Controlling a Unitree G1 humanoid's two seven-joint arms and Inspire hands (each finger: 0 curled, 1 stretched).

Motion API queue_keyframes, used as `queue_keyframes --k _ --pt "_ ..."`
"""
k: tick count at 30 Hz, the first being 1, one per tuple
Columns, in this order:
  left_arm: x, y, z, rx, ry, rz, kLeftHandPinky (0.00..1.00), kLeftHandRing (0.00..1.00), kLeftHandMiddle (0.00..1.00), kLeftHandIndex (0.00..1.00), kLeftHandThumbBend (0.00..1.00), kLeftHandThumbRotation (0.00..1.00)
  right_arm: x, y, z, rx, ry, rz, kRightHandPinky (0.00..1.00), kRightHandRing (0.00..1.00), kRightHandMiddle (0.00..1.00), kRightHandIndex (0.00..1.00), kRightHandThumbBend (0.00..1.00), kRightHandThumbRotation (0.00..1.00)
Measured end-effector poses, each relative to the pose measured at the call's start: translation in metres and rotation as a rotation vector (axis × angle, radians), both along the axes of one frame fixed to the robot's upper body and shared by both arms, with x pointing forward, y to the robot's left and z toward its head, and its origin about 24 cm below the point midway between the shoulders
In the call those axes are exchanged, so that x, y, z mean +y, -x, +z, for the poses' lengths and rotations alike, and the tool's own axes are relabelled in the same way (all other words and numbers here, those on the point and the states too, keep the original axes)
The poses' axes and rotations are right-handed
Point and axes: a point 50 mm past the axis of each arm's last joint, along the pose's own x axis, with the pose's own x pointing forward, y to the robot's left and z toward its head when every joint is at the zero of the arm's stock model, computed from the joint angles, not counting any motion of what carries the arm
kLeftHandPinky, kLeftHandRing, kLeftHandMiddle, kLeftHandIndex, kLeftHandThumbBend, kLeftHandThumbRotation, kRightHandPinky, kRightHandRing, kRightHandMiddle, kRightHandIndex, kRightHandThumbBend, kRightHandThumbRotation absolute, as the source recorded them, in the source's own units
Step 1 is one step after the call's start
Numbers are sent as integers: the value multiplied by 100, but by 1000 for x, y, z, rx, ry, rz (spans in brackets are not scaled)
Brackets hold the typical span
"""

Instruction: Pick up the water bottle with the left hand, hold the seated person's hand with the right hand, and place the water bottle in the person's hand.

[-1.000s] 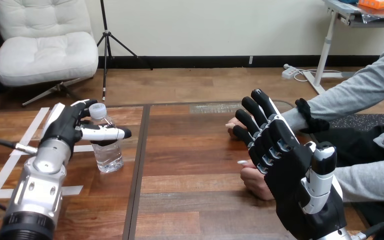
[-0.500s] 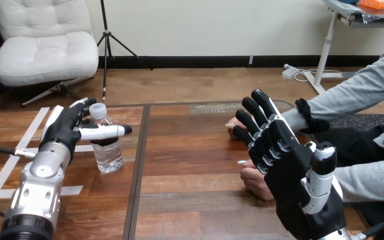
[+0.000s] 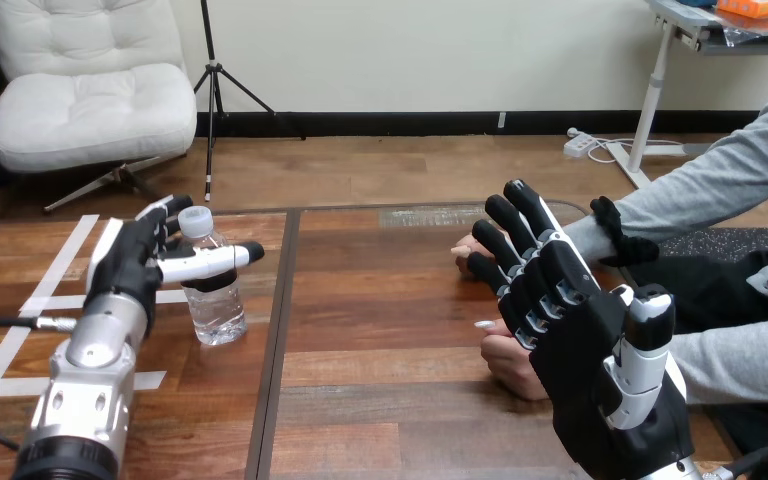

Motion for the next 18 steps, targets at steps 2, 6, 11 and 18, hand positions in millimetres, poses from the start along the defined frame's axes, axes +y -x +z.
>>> queue_keyframes --k 2,6,11,18 --pt "0 1 -2 6 5 2 83 87 86 87 90 0 0 0 0 0 0 0 100 100 100 100 99 100" --pt "-1 2 -6 17 19 6 83 87 86 87 90 0 0 0 0 0 0 0 100 100 100 100 99 100" --pt "-1 3 -10 31 30 10 83 86 85 86 91 0 0 0 0 0 -3 1 100 100 100 100 100 100" --pt "-1 3 -12 38 42 12 81 84 83 84 91 0 0 0 0 -1 -2 4 100 100 100 100 100 100"
